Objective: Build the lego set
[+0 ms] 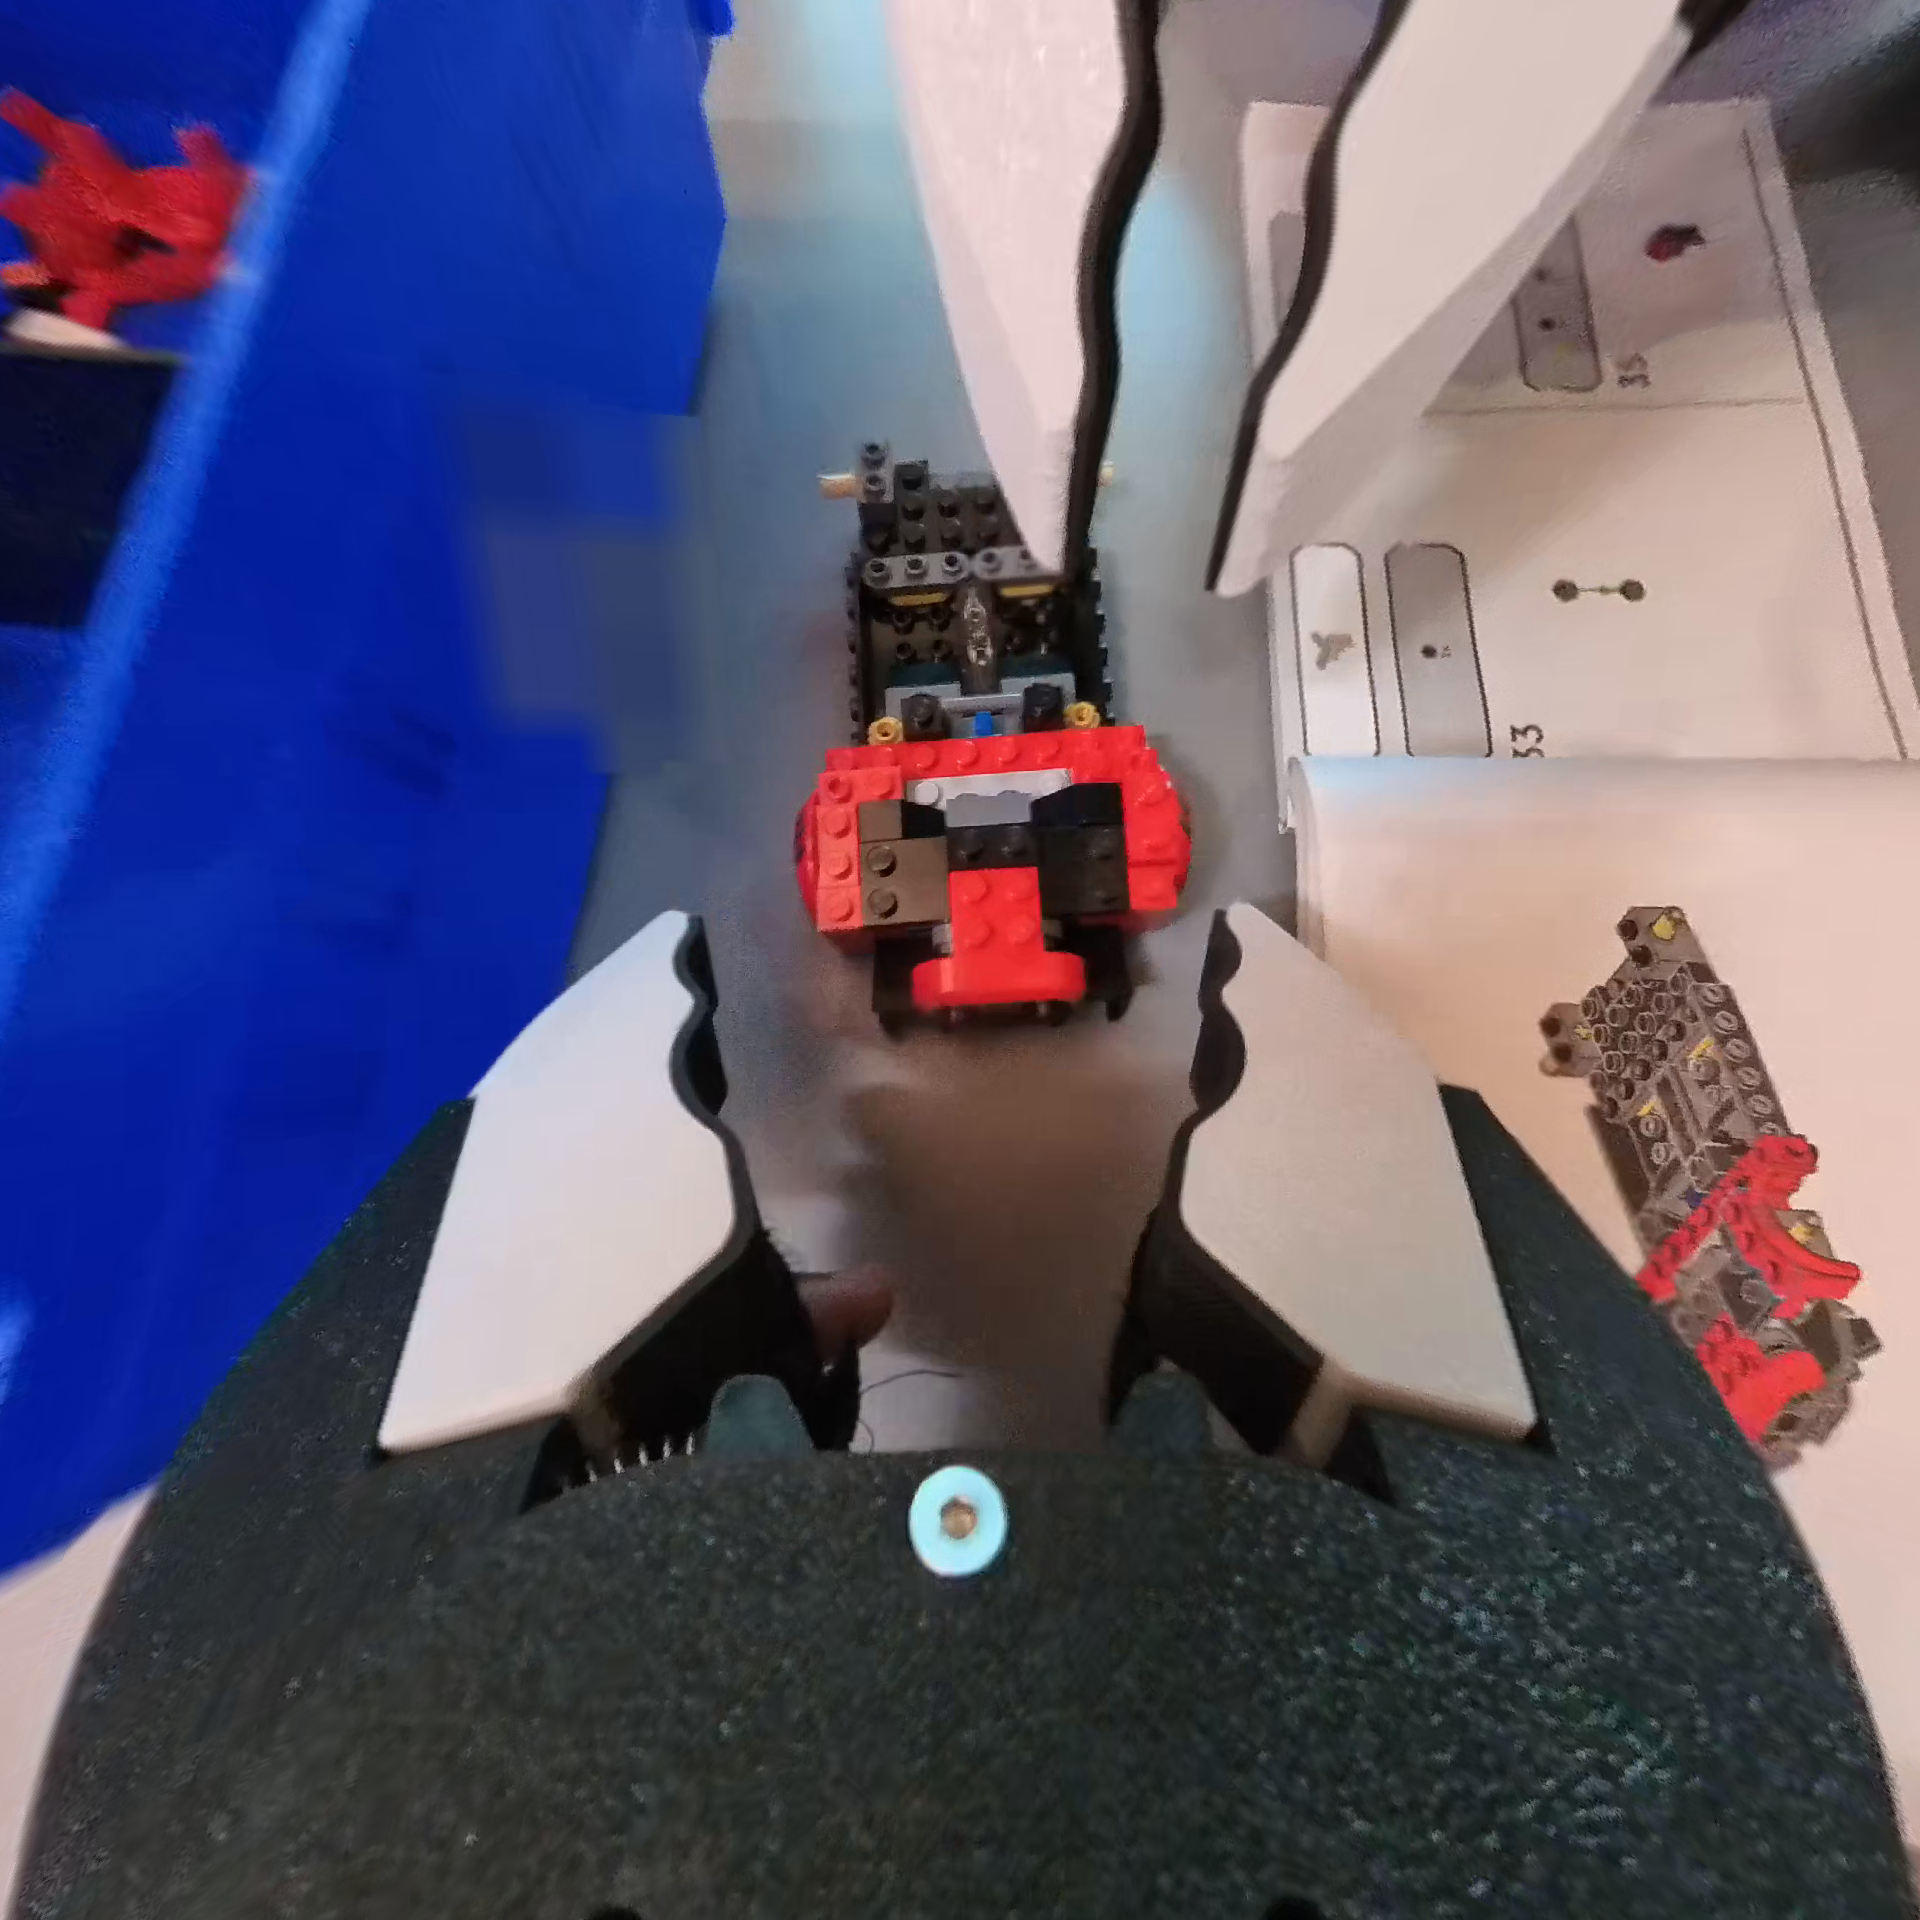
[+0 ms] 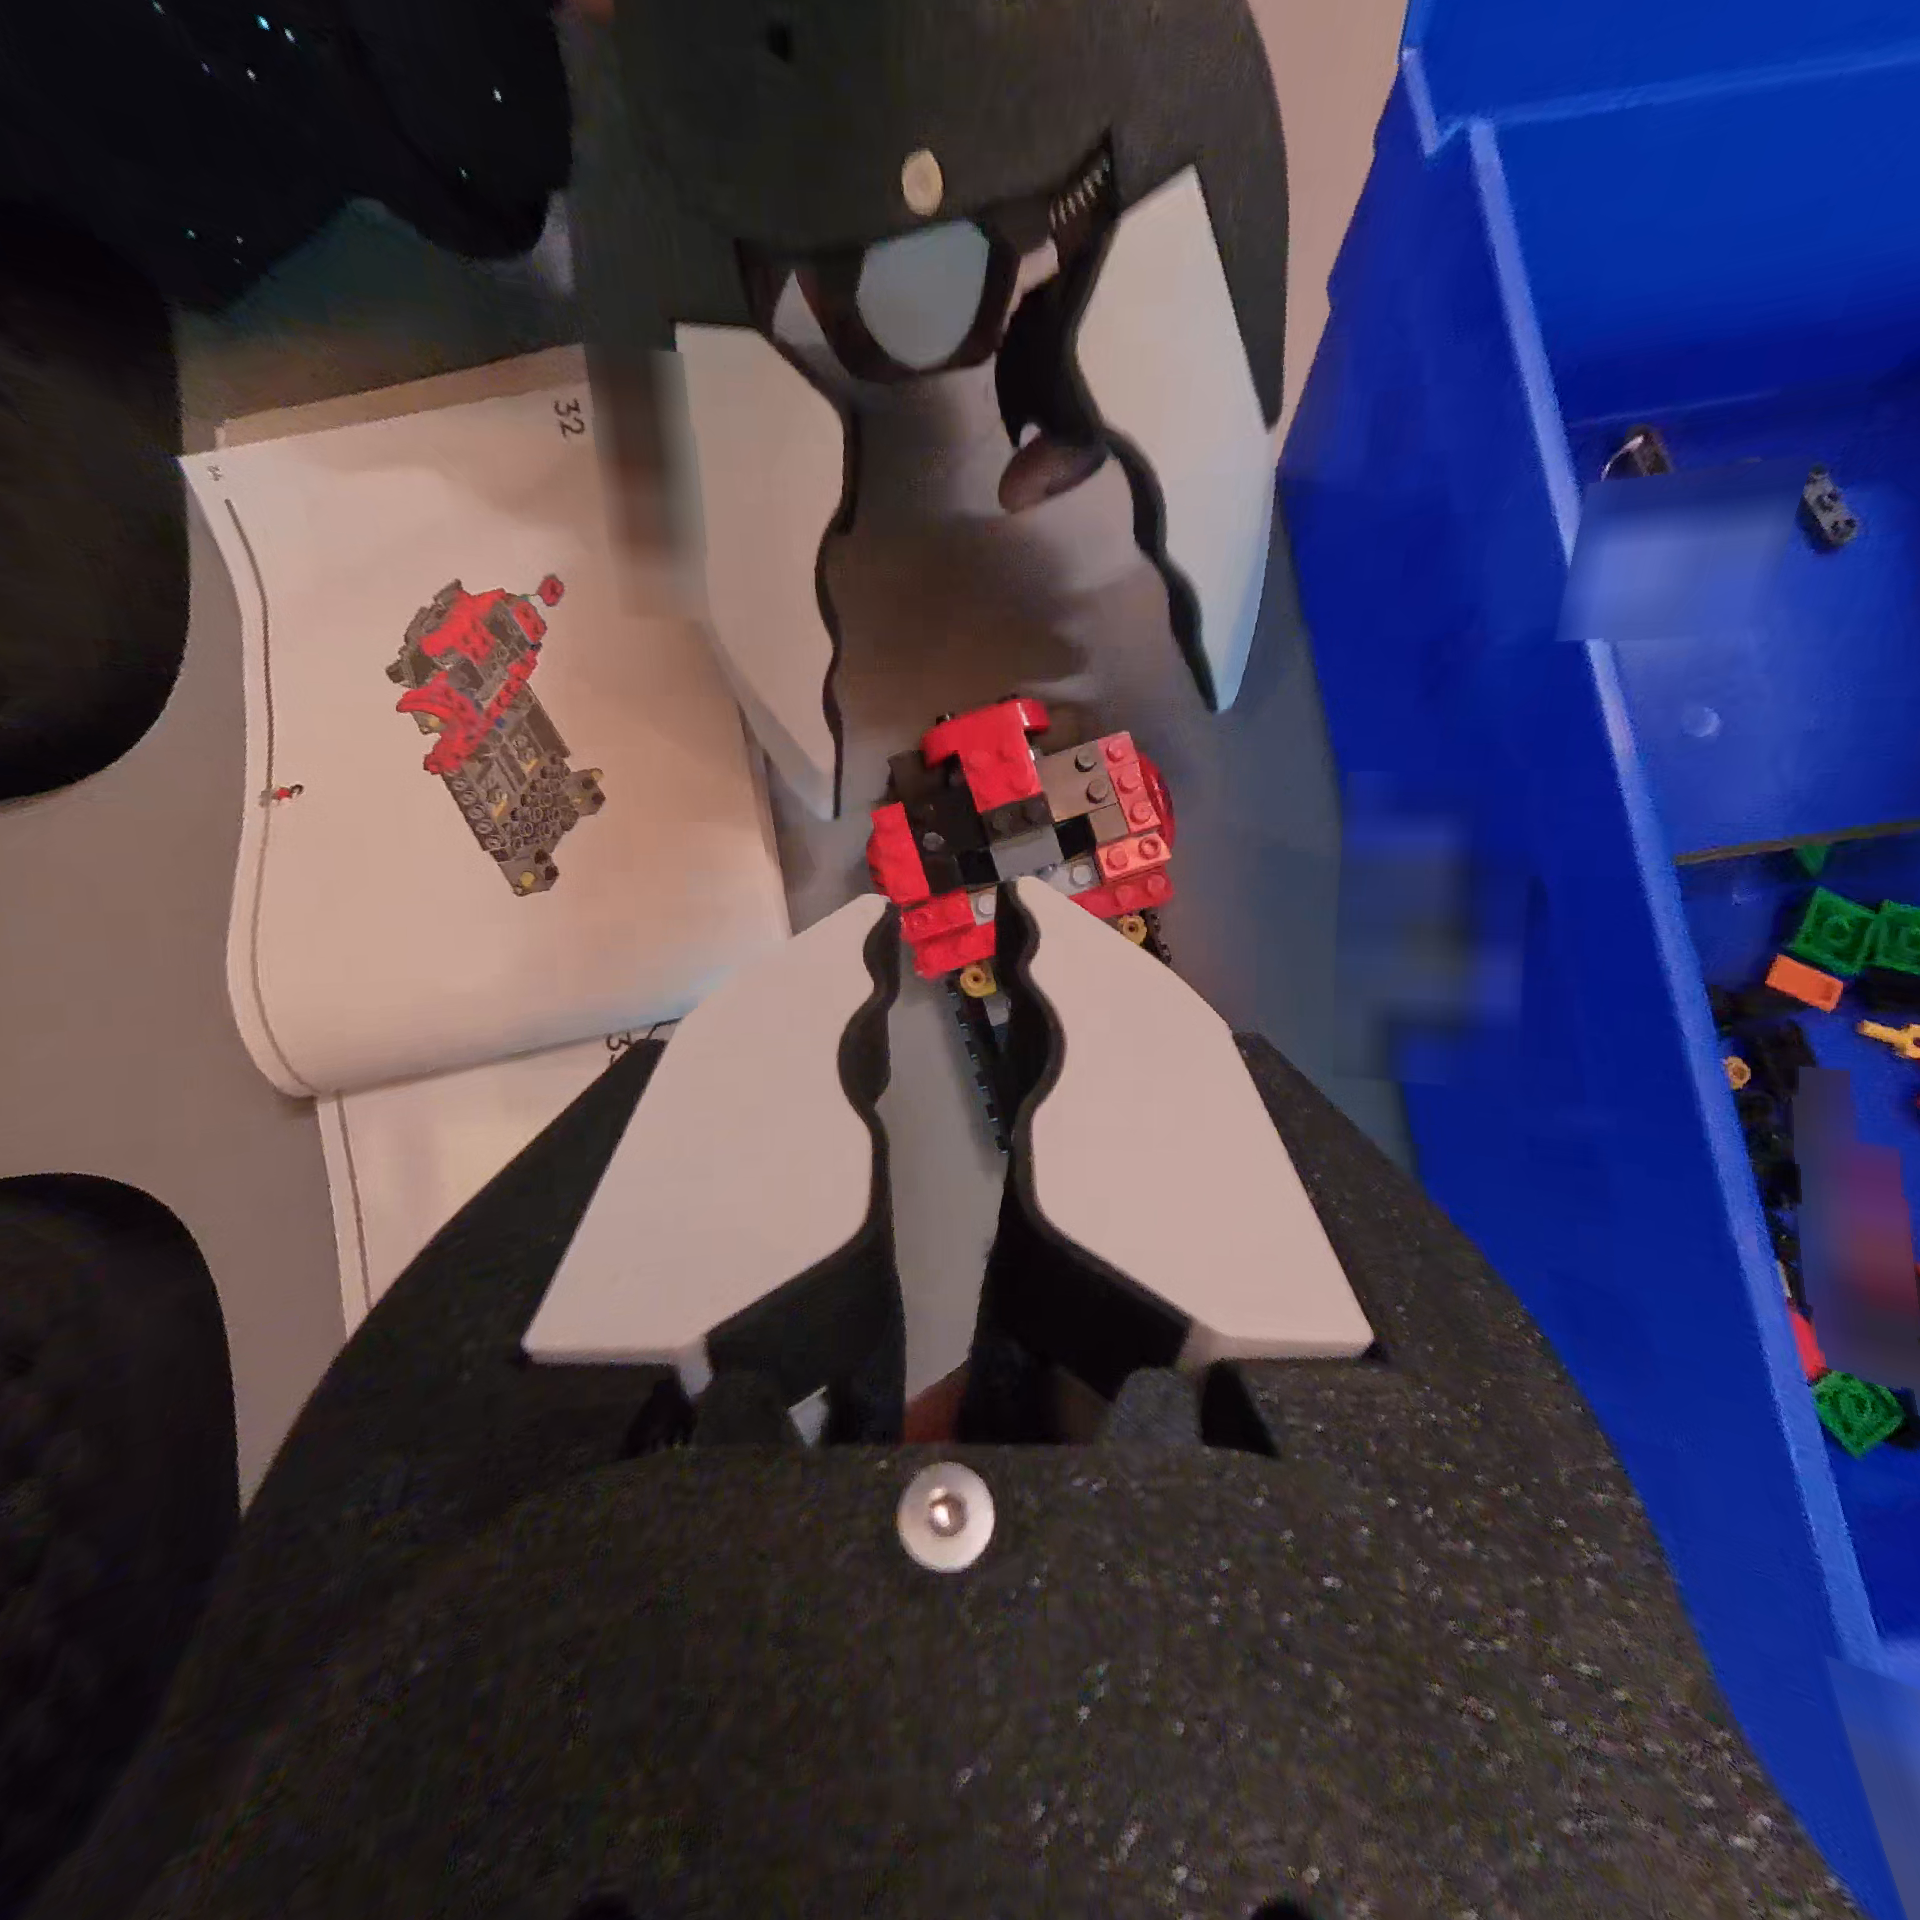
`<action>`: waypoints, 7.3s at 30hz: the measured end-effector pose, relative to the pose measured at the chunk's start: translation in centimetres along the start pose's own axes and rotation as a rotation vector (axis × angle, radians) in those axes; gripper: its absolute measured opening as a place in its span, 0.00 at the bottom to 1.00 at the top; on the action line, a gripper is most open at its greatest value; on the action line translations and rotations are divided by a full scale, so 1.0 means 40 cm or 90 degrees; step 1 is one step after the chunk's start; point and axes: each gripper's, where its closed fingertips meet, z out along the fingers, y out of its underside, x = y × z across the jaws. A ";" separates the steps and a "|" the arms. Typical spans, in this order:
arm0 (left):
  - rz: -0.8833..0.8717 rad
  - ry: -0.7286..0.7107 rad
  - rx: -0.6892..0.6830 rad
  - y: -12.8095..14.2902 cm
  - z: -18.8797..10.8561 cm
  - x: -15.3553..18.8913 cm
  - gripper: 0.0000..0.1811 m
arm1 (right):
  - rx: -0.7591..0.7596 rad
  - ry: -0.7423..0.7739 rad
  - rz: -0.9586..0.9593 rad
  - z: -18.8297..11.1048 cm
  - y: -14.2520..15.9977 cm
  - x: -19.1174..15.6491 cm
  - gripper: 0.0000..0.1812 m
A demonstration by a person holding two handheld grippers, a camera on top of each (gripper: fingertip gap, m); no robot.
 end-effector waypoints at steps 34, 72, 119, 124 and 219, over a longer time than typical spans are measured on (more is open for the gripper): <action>-0.221 -0.279 0.207 -0.101 -0.258 0.031 0.46 | 0.042 -0.035 -0.065 0.007 -0.101 0.047 0.04; -0.044 -0.025 0.011 0.011 0.050 0.014 0.43 | -0.184 0.006 -0.163 0.114 0.005 0.113 0.04; -0.035 -0.024 0.012 0.011 0.050 0.017 0.42 | -0.201 -0.011 -0.058 0.119 0.003 0.102 0.00; -0.030 -0.025 0.013 0.011 0.050 0.016 0.42 | -0.200 -0.016 -0.032 0.119 0.003 0.102 0.00; -0.013 -0.012 0.017 0.007 0.050 0.027 0.42 | -0.062 -0.011 -0.111 0.117 0.014 0.095 0.04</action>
